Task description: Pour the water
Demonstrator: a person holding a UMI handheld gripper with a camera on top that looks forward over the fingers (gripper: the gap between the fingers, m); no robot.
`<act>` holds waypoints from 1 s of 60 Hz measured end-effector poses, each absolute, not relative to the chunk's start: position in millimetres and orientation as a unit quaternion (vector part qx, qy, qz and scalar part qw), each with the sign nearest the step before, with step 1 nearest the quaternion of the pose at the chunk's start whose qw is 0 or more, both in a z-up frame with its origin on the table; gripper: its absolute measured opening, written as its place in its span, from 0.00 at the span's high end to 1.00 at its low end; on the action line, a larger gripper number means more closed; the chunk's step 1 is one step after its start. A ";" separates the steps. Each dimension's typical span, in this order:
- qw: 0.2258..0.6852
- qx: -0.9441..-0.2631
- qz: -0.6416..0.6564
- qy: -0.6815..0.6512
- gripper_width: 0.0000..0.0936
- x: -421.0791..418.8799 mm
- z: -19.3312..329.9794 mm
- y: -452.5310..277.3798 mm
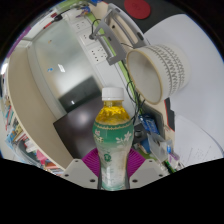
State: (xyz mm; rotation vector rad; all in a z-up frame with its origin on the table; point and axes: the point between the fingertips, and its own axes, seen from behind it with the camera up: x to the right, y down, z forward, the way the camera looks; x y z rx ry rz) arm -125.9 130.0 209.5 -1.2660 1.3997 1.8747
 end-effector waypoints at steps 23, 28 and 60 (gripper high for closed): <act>0.180 -0.406 0.712 0.544 0.67 -115.1 201.6 134.1; 0.231 -0.491 0.676 0.499 0.67 -128.3 205.7 123.7; 0.631 -0.775 0.003 -0.014 0.66 112.7 204.4 114.0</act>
